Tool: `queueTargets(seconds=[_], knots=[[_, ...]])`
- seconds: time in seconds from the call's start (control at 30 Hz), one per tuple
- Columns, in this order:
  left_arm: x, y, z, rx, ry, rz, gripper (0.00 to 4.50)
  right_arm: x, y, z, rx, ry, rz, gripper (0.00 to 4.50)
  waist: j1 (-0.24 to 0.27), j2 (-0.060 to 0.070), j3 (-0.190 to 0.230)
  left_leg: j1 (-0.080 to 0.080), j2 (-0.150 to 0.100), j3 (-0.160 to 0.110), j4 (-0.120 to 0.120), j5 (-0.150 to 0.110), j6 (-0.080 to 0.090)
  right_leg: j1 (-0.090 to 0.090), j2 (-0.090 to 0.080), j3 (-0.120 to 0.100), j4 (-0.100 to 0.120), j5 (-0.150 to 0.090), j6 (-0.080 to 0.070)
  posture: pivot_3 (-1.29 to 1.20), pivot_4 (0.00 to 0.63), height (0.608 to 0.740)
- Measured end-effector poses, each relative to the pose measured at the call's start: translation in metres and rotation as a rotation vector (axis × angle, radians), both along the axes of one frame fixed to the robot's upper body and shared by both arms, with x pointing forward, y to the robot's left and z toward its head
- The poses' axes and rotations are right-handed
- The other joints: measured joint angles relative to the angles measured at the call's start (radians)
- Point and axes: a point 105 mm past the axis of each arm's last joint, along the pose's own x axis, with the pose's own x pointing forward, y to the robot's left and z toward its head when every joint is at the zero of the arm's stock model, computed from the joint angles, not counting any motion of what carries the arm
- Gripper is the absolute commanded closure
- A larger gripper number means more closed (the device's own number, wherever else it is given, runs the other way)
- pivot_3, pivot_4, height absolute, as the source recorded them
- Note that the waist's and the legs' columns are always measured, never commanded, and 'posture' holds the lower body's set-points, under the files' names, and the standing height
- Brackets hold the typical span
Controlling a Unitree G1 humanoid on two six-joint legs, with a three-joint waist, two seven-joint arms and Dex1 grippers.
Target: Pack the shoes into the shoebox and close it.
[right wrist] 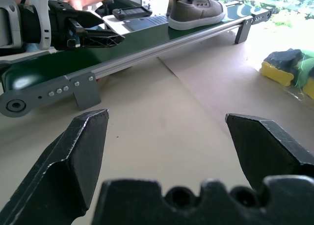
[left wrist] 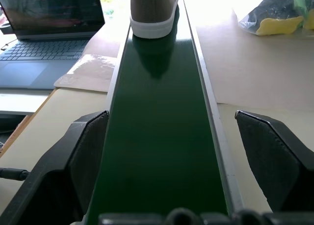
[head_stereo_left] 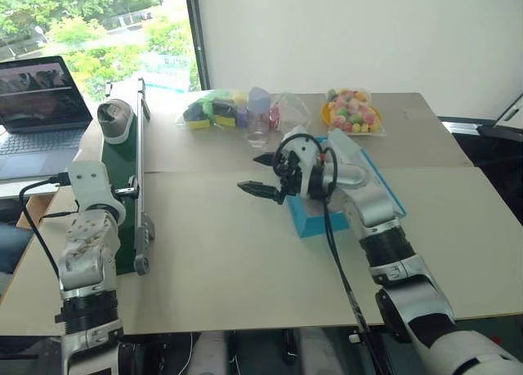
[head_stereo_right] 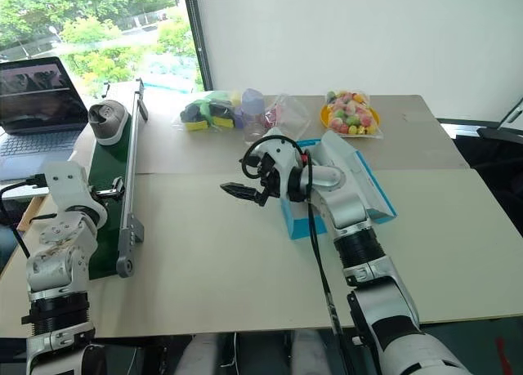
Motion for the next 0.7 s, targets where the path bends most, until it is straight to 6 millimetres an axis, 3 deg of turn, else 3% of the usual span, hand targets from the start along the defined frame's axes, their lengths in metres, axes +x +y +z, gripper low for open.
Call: queueTargets(seconds=[0.37,0.7], knots=[[0.01,0.016,-0.012,-0.044,-0.013,-0.001,0.06,0.006,-0.017,0.004,0.01,-0.01,-0.072,0.0,0.0,0.0,0.0,-0.008,-0.001,0.001,0.0,0.0,0.0,-0.009,0.0,0.0,0.001,0.004,0.006,0.0,0.15,0.738],[0.019,0.013,-0.021,-0.057,0.001,-0.02,0.06,0.002,-0.019,0.003,0.013,0.005,-0.087,0.0,0.0,-0.001,0.0,-0.008,0.0,0.001,0.0,0.0,0.0,-0.009,0.0,0.0,0.001,0.005,0.005,0.0,0.15,0.738]])
